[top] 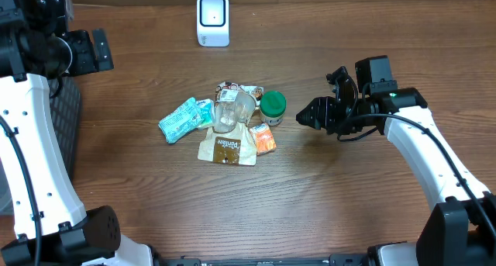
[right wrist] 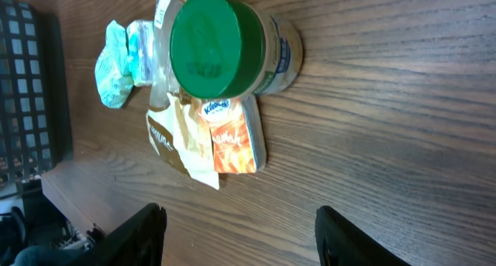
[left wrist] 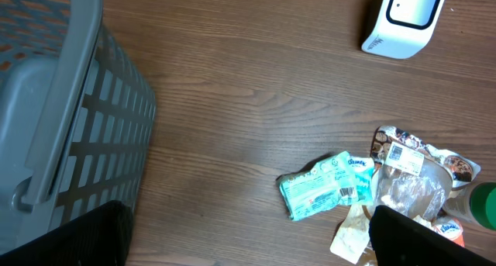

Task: Scan the item barcode
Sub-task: 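Move the right gripper toward the orange tissue box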

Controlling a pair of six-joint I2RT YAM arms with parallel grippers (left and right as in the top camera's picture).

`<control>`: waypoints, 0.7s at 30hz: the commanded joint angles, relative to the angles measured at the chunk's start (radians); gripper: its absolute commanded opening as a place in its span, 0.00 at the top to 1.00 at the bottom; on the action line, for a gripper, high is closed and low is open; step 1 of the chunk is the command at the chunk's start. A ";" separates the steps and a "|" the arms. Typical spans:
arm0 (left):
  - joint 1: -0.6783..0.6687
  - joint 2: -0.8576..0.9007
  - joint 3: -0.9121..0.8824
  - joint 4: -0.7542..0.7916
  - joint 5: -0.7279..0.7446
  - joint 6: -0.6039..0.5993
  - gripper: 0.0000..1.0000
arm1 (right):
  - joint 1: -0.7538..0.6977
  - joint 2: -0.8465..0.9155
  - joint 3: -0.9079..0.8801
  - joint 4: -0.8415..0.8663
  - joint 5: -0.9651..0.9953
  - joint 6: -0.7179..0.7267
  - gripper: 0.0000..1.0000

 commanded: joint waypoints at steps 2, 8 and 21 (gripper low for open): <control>-0.002 -0.012 0.020 0.002 -0.003 0.019 0.01 | 0.022 0.001 -0.009 0.031 0.012 0.027 0.40; -0.002 -0.012 0.020 0.002 -0.003 0.019 0.00 | 0.074 0.002 -0.018 0.068 0.107 0.106 0.40; -0.004 -0.012 0.020 0.002 -0.003 0.019 0.00 | 0.219 0.002 -0.018 0.106 0.367 0.185 0.42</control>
